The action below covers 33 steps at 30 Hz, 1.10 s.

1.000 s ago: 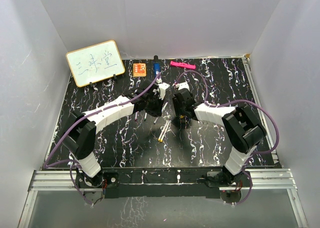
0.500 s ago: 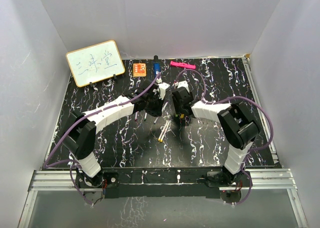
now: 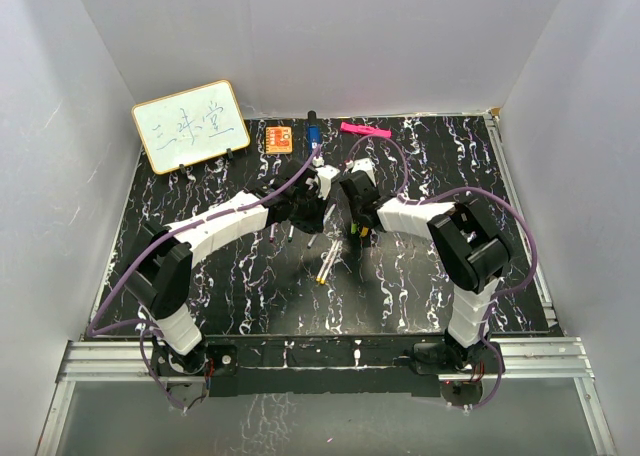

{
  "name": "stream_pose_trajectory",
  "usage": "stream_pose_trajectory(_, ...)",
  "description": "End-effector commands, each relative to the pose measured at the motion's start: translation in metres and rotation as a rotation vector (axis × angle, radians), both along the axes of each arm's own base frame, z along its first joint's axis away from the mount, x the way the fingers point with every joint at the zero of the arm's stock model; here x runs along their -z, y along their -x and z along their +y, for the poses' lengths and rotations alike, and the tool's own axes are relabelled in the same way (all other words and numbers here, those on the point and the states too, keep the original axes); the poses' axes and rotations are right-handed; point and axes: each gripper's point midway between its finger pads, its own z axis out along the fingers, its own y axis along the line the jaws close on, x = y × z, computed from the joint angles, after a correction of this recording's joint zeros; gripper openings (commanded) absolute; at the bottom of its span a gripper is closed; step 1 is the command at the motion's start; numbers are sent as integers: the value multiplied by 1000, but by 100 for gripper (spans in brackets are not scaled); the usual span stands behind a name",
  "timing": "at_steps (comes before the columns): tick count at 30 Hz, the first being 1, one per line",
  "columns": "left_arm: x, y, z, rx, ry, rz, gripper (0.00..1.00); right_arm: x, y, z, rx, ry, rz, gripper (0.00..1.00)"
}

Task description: Insert the pens into the pen caps

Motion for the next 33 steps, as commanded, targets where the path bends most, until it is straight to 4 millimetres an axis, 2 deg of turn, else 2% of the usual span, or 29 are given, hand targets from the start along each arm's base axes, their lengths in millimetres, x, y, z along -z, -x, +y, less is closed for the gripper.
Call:
stream_pose_trajectory(1,-14,-2,1,1,18,-27,0,9,0,4,15,-17,20,30)
stream_pose_trajectory(7,-13,-2,1,3,16,-24,0,24,5,8,9,-43,66,24)
stream_pose_trajectory(16,-11,-2,3,-2,12,-19,0,38,8,2,43,-86,126,23)
stream_pose_trajectory(33,-9,-4,3,-8,16,-16,0,57,40,-11,76,-73,239,23)
